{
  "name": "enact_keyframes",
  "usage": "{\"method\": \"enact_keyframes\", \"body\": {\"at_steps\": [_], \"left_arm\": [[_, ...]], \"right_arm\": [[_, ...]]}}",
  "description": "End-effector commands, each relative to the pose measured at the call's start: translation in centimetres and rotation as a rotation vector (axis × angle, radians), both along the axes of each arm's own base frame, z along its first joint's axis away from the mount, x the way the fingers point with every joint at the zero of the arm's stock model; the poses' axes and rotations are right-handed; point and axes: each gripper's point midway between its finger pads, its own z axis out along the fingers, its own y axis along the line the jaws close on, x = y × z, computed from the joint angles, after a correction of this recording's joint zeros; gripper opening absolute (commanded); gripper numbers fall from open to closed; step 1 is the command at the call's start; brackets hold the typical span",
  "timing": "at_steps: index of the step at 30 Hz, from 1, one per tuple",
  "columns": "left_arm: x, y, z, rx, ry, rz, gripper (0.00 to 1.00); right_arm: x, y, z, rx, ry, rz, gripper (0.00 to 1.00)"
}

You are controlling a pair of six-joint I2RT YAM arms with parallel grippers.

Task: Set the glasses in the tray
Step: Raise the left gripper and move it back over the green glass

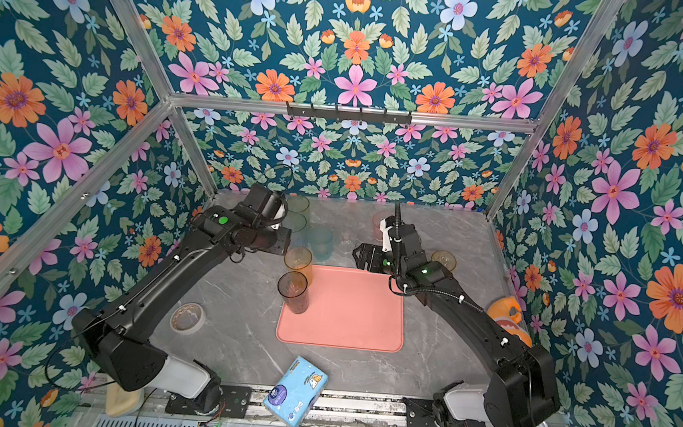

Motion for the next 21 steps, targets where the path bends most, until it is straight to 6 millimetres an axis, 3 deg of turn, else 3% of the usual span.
{"method": "enact_keyframes", "body": {"at_steps": [1, 11, 21], "left_arm": [[1.5, 1.0, 1.4, -0.018, -0.031, 0.023, 0.58], [8.0, 4.8, 5.0, -0.169, -0.168, 0.189, 0.61], [13.1, 7.4, 5.2, -0.225, -0.230, 0.287, 0.67]], "right_arm": [[0.0, -0.4, 0.4, -0.011, -0.009, -0.009, 0.94], [-0.4, -1.1, 0.9, -0.026, -0.020, -0.019, 0.94], [-0.8, -1.6, 1.1, -0.030, -0.026, -0.023, 0.94]]}}
